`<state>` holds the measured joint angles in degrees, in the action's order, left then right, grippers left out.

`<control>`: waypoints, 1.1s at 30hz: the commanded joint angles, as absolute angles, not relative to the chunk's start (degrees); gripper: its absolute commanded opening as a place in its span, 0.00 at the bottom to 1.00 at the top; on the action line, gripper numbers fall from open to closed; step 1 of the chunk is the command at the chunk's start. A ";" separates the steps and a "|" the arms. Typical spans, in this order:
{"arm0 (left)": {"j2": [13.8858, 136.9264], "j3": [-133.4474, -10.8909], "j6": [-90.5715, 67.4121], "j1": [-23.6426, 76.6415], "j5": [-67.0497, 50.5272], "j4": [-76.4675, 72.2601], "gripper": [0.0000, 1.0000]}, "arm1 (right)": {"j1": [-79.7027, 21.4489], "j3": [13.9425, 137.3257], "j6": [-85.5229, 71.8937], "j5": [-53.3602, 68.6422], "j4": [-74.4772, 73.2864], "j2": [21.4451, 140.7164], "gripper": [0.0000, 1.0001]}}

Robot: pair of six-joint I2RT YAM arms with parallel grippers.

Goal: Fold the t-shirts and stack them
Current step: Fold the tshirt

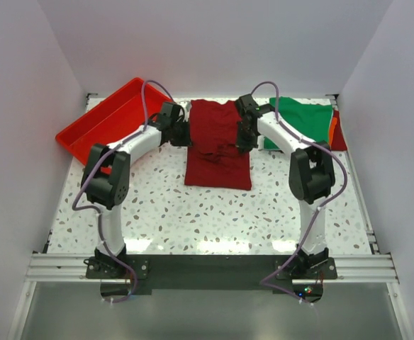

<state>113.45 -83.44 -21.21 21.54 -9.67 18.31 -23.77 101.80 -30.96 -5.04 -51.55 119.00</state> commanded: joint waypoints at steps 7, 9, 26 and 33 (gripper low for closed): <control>119.35 -91.22 -22.32 18.28 -11.96 18.10 0.00 | -21.09 108.80 -29.09 -4.48 -51.77 124.18 0.00; 119.97 -92.11 -23.90 17.93 -10.82 18.81 0.06 | -20.31 109.68 -29.09 -4.22 -51.42 125.67 0.00; 109.52 -79.20 -25.49 17.93 -13.00 14.77 0.69 | -17.14 98.90 -31.20 3.86 -44.92 115.24 0.53; 106.09 -71.11 -24.17 19.59 -16.08 14.85 0.69 | -19.07 86.14 -31.29 6.33 -41.75 109.61 0.54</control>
<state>109.34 -73.30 -24.91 18.41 -13.52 16.53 -18.09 88.68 -30.68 4.23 -43.94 113.32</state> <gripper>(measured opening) 0.693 0.535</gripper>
